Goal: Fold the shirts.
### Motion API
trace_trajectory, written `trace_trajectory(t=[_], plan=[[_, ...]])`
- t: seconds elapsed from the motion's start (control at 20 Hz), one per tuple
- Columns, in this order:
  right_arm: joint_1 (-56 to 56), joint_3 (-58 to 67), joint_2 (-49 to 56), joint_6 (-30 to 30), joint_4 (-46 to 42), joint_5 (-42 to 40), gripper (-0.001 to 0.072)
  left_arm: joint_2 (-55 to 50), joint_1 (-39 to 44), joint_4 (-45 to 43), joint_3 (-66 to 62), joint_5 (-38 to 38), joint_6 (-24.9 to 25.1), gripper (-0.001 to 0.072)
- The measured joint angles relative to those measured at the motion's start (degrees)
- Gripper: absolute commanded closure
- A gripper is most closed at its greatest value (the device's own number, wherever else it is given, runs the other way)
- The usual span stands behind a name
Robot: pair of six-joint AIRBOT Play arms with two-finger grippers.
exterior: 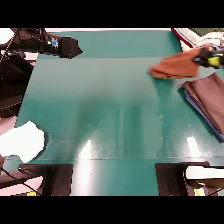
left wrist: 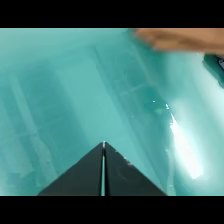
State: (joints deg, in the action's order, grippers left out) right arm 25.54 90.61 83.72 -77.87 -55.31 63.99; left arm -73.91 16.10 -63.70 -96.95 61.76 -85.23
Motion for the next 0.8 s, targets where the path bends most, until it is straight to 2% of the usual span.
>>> trace_trajectory(t=[0.3, 0.8], plan=[[11.0, 1.1, -1.1, 2.1, 0.2, 0.0, 0.0696, 0.0, 0.2, 0.1, 0.0, -0.2, -0.9, 0.0686], [12.8, 19.4, -1.3, 3.9, 4.0, 1.5, 0.0696, 0.0, 0.3, 0.1, 0.0, -0.9, -1.7, 0.0686]])
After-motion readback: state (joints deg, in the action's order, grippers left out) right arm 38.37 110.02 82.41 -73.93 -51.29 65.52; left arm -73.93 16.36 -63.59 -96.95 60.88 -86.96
